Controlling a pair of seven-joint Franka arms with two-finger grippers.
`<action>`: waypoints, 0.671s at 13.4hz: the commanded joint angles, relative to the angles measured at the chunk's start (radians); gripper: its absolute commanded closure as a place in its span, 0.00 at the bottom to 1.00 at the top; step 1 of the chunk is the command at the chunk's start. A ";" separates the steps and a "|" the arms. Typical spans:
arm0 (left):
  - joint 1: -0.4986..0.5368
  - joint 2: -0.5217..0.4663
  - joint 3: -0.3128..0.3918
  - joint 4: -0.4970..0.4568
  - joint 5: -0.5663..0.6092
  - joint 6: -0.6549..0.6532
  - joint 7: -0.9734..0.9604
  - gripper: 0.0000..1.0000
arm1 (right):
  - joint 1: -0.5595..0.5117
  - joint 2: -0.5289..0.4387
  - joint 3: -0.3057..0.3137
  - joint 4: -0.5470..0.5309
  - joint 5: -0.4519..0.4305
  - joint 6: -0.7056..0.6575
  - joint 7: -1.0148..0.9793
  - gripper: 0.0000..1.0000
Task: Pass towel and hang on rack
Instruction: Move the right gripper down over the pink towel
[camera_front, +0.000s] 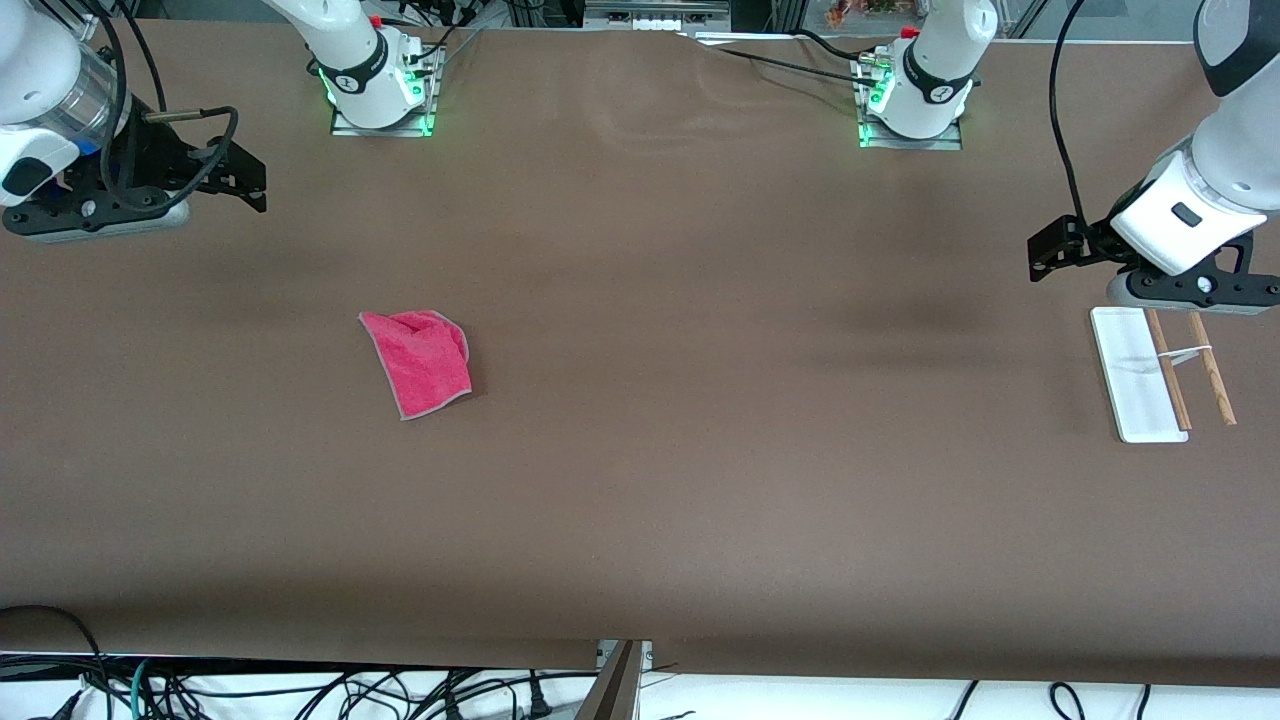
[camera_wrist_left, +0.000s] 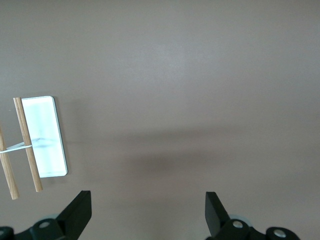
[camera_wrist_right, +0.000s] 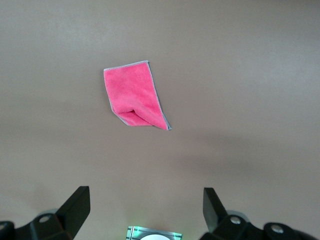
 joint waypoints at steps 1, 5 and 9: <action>0.000 0.005 -0.002 0.015 0.021 -0.008 0.018 0.00 | -0.016 -0.001 0.016 0.003 -0.012 -0.003 -0.001 0.00; -0.001 0.005 -0.002 0.015 0.021 -0.008 0.018 0.00 | -0.011 0.047 0.016 -0.024 -0.003 0.032 0.013 0.00; 0.000 0.005 -0.002 0.015 0.021 -0.008 0.018 0.00 | -0.005 0.209 0.021 -0.075 0.001 0.262 0.042 0.00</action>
